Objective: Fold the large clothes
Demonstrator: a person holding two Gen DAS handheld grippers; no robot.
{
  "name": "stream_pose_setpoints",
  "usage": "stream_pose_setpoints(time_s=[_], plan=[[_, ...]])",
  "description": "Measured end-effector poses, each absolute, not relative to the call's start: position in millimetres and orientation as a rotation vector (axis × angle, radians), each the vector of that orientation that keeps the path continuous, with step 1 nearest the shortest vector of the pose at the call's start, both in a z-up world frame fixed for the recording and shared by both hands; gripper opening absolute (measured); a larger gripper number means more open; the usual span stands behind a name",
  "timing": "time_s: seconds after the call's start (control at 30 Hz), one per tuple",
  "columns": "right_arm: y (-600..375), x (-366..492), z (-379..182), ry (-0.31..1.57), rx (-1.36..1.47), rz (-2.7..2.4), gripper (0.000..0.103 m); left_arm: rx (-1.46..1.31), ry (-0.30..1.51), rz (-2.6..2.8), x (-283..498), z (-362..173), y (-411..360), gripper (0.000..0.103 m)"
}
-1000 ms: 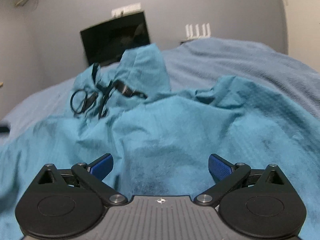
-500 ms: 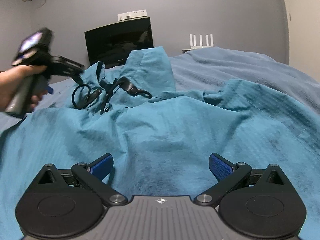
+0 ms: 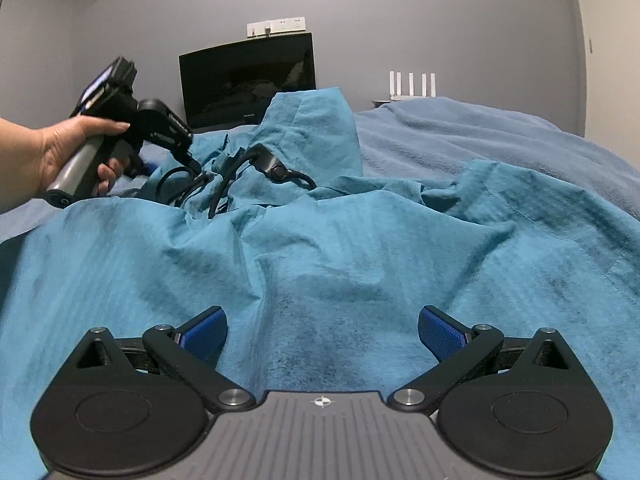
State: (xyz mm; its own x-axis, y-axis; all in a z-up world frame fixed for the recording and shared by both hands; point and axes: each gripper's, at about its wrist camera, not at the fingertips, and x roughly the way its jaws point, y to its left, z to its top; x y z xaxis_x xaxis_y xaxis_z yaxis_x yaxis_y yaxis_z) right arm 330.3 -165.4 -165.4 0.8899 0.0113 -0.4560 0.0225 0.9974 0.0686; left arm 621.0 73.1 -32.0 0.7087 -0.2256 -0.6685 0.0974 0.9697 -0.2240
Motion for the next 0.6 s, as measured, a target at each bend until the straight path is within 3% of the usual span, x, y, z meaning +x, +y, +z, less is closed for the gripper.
stream_pose_setpoints(time_s=[0.07, 0.37, 0.6], plan=[[-165, 330, -166, 0.472, 0.069, -0.006, 0.103, -0.11, 0.687, -0.179, 601, -16, 64, 0.003], [-167, 329, -163, 0.473, 0.08, 0.001, 0.103, -0.124, 0.472, -0.282, 485, 58, 80, 0.002], [-181, 319, -156, 0.432, 0.162, 0.007, 0.102, -0.083, 0.407, -0.348, 372, 59, 84, 0.001]])
